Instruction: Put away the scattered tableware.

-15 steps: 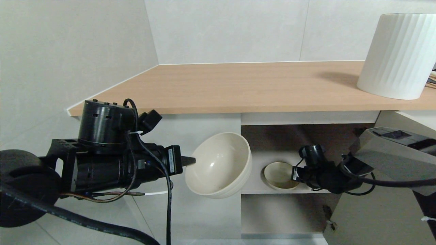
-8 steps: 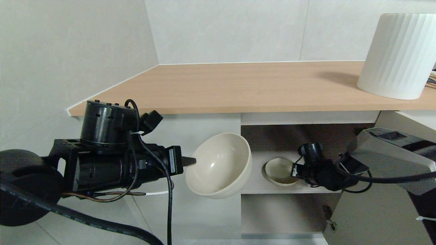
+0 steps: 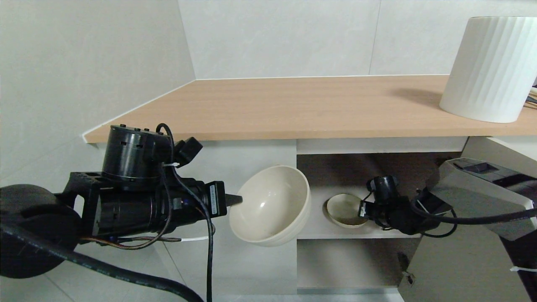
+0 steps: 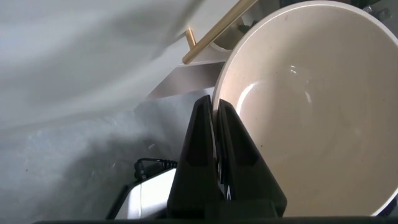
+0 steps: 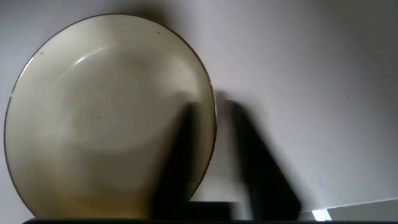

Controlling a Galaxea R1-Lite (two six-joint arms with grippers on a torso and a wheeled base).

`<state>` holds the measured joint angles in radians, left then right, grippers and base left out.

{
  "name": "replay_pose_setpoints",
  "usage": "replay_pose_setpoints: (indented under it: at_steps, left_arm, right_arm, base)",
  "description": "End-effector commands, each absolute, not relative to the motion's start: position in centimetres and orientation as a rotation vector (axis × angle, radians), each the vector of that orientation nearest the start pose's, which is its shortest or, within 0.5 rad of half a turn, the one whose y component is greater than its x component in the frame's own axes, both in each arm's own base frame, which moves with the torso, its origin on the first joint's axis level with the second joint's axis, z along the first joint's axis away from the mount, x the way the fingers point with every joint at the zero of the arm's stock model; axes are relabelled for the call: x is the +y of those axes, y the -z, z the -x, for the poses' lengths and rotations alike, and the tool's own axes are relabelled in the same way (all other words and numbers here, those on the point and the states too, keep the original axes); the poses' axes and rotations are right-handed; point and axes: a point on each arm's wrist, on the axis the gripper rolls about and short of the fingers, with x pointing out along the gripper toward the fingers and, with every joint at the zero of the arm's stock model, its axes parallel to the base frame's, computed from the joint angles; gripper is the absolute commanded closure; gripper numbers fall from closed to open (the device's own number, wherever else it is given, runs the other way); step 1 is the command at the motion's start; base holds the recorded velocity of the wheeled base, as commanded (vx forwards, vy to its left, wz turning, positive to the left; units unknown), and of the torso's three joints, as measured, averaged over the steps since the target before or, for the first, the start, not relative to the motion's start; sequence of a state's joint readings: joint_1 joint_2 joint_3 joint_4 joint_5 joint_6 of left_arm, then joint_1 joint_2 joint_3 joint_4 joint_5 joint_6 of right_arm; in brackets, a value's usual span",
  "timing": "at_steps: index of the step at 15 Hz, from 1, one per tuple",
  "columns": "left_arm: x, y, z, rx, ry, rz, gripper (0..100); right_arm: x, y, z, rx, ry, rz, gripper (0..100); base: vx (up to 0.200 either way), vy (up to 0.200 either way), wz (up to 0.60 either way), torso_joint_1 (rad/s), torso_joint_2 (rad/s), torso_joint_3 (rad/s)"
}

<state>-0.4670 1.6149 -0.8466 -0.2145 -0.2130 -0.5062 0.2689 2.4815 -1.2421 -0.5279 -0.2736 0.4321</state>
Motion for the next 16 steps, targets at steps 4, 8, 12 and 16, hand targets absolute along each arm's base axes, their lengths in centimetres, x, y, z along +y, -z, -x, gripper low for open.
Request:
replay_pose_setpoints:
  at_steps: [4,8,12,16]
  left_arm:
    - [-13.7,-17.0,-24.8,0.742,0.513,0.377,100]
    - [-16.0,-14.7,-24.1,0.820,0.543,0.292,100]
    - [-18.6,-9.8,-24.6,0.886,0.369,0.101,100]
    - [-20.4,-6.4,-24.4,0.937,0.305,-0.019,100]
  right_arm:
    - [11.3,0.6,-41.6,0.666,0.140,-0.223,0]
    - [13.6,-4.9,-37.2,0.652,0.010,-0.218,0]
    - [15.7,-9.1,-32.6,0.742,-0.162,-0.201,0]
    - [16.7,-13.0,-28.1,0.833,-0.350,-0.196,0]
  base:
    - [0.000,0.000,0.00,0.000,0.00,0.000]
    - [0.000,0.000,0.00,0.000,0.00,0.000]
    - [0.000,0.000,0.00,0.000,0.00,0.000]
    - [0.000,0.000,0.00,0.000,0.00,0.000]
